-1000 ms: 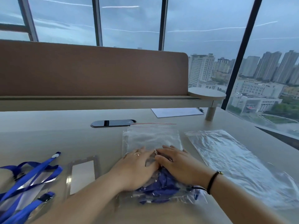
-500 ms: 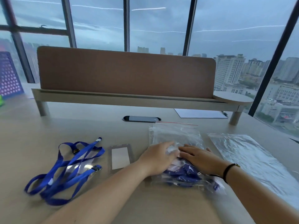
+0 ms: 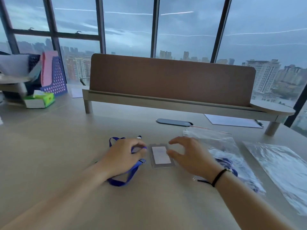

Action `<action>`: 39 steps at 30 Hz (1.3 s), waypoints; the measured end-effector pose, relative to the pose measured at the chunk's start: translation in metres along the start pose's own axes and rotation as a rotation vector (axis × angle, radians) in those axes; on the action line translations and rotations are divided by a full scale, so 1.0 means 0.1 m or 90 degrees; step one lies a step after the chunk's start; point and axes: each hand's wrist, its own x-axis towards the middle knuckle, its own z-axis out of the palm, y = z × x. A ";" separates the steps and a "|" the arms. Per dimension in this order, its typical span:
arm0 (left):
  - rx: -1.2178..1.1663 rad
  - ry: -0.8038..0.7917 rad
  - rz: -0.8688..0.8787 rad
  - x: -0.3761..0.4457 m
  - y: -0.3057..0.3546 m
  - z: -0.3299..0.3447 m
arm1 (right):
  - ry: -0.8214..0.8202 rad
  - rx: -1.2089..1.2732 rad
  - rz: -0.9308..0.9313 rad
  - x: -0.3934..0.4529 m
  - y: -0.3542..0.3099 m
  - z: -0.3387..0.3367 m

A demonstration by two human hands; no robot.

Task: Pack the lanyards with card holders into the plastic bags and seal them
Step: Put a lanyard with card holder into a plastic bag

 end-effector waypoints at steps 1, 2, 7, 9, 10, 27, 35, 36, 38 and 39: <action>0.023 0.018 -0.012 0.00 -0.10 -0.08 | -0.018 -0.013 -0.009 0.03 -0.11 0.11; 0.050 0.035 -0.025 0.00 -0.19 -0.16 | -0.031 -0.015 -0.015 0.06 -0.22 0.22; 0.128 0.082 -0.071 -0.05 -0.59 -0.28 | -0.085 0.043 -0.011 0.13 -0.51 0.70; 0.120 0.072 -0.055 -0.07 -0.69 -0.25 | -0.111 0.067 -0.041 0.09 -0.55 0.81; 0.116 0.073 -0.034 -0.06 -0.70 -0.24 | -0.107 0.067 -0.064 0.07 -0.55 0.85; -0.237 -0.005 0.035 -0.21 -0.29 -0.23 | 0.166 0.519 0.132 0.03 -0.57 0.58; -0.704 -0.026 -0.022 -0.15 -0.40 -0.46 | 0.039 1.005 0.218 0.02 -0.46 0.32; -0.747 -0.023 -0.026 -0.15 -0.40 -0.47 | 0.036 1.035 0.213 0.02 -0.46 0.30; -0.820 0.005 -0.044 -0.15 -0.36 -0.49 | 0.032 1.057 0.210 0.01 -0.47 0.29; -0.849 0.023 -0.059 -0.15 -0.34 -0.50 | 0.027 1.035 0.208 0.01 -0.47 0.30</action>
